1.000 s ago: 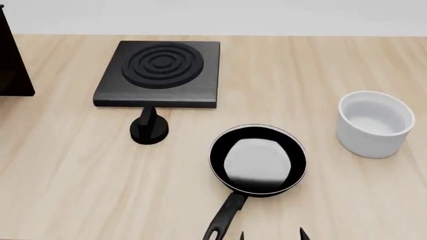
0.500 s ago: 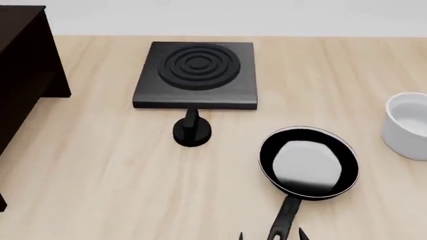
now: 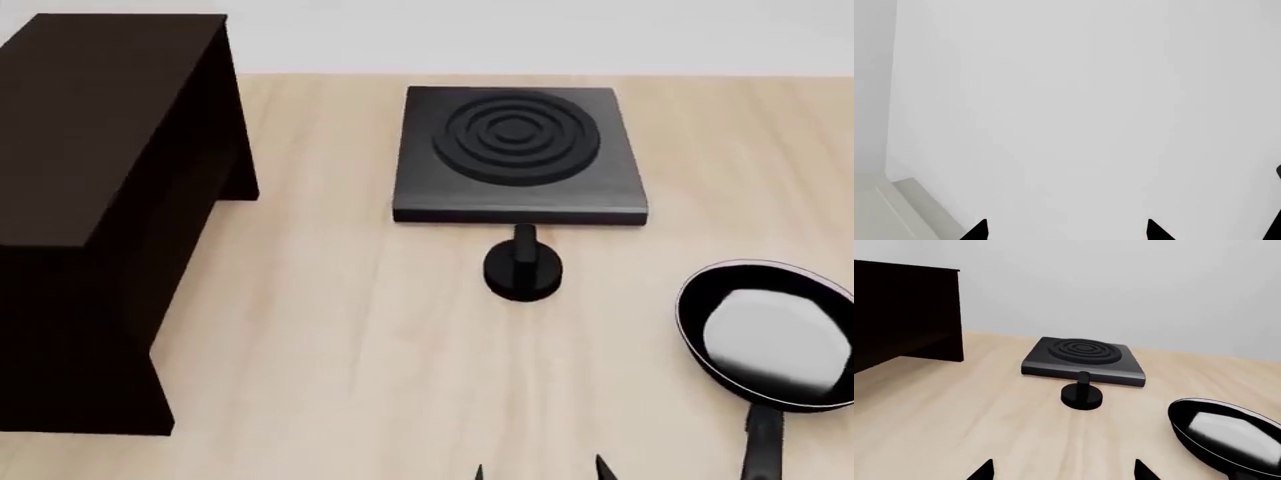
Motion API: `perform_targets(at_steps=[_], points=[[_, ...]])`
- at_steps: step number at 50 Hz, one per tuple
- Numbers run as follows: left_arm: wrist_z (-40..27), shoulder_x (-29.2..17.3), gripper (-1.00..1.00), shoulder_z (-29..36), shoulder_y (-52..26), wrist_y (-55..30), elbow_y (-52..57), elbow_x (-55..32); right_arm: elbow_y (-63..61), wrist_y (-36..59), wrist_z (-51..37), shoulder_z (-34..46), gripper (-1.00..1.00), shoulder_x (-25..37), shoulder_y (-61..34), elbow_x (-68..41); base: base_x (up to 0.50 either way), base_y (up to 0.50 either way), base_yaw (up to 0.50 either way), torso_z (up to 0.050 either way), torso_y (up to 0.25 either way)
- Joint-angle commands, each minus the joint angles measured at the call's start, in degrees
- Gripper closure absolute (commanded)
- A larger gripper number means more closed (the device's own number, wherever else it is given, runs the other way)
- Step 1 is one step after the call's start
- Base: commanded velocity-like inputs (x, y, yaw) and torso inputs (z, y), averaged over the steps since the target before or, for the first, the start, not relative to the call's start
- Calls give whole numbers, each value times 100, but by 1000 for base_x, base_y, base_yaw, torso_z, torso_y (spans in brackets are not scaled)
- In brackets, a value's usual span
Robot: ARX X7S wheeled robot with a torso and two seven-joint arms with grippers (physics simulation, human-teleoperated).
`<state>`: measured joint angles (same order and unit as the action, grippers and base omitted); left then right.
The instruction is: Put the frying pan under the cabinet shelf.
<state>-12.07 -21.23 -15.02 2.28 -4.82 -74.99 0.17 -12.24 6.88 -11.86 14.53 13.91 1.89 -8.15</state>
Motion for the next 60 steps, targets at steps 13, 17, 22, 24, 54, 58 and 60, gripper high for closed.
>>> perform_targets(at_steps=[13, 17, 22, 24, 54, 58, 60], points=[[0, 0, -100, 0, 0, 0, 0, 1, -152, 6, -249, -133, -100, 9, -52, -66, 25, 334, 0, 0, 0], [0, 0, -100, 0, 0, 0, 0, 1, -134, -216, -197, -1, -100, 41, -15, 57, 0, 0, 0, 0, 0], [0, 0, -100, 0, 0, 0, 0, 1, -102, -189, -272, 17, -100, 48, -61, 139, 490, 0, 0, 0, 0], [0, 0, -100, 0, 0, 0, 0, 1, -81, -175, -271, 43, -100, 52, -74, 155, 500, 0, 0, 0, 0], [0, 0, -100, 0, 0, 0, 0, 1, -107, -142, -321, 115, -100, 127, -95, 97, 500, 0, 0, 0, 0], [0, 0, -100, 0, 0, 0, 0, 1, -120, -171, -346, 108, -100, 134, -79, 93, 500, 0, 0, 0, 0], [0, 0, -100, 0, 0, 0, 0, 1, -153, -155, -353, 108, -100, 150, -60, 90, 500, 0, 0, 0, 0]])
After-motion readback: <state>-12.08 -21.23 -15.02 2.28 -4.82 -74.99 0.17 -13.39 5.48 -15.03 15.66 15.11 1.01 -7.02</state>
